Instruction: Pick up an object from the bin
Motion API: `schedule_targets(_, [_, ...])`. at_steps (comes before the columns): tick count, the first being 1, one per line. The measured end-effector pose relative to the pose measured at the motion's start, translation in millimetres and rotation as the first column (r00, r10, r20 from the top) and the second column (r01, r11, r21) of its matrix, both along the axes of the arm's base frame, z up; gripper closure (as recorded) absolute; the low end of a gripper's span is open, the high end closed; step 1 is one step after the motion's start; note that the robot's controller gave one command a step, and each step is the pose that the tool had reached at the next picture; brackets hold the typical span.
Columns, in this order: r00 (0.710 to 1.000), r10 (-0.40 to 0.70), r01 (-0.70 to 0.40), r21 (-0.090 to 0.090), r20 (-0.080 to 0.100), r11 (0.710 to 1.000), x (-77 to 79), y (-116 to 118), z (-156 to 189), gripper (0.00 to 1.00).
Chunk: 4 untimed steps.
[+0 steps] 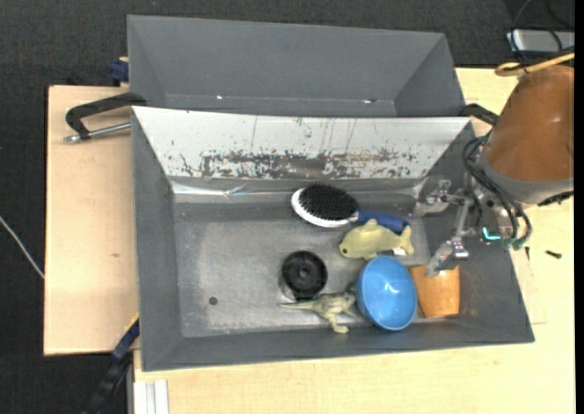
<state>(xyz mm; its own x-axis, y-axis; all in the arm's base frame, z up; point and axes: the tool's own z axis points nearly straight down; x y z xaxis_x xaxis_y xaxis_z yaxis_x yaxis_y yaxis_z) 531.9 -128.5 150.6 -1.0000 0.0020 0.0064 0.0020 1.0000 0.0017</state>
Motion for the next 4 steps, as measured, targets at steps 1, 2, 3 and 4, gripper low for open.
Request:
schedule_targets(1, [0.993, 0.116, -0.116, -0.004, 0.017, 0.993, 31.6, 68, -66, 0.00])
schedule_targets(2, [0.999, 0.047, -0.047, -0.001, 0.014, 0.999, 35.3, 82, -49, 0.00])
schedule_targets(3, [0.998, -0.069, 0.069, -0.001, 0.012, 0.998, 41.8, 71, -46, 0.00])
schedule_targets(4, [0.991, -0.131, 0.131, 0.000, 0.009, 0.991, 45.8, 68, -75, 0.00])
